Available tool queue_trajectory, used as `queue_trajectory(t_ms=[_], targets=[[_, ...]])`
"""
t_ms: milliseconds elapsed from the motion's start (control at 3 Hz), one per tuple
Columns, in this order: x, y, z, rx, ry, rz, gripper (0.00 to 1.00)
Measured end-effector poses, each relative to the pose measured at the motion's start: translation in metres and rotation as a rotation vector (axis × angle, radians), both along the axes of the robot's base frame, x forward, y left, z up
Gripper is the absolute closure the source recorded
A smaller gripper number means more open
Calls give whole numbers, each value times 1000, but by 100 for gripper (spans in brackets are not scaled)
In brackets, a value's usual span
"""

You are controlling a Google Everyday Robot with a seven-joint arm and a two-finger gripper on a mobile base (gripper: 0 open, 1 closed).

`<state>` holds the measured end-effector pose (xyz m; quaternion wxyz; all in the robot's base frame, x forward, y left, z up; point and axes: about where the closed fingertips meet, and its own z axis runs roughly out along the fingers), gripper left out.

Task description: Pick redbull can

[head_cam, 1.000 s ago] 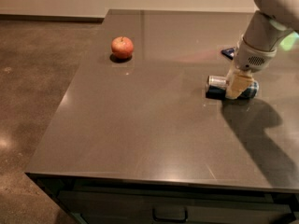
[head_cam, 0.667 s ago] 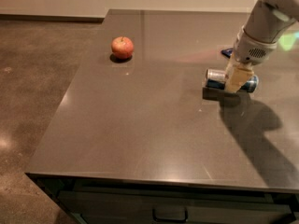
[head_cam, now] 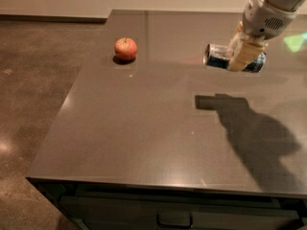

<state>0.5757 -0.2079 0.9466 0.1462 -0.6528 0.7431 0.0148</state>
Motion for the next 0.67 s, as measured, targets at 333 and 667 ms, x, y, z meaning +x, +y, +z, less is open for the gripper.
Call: queue_trajectory(t_ms=[333,667], targets=[[-5,18,30,30,-42,48,100],[-6,20,33,35,-49,52,100]])
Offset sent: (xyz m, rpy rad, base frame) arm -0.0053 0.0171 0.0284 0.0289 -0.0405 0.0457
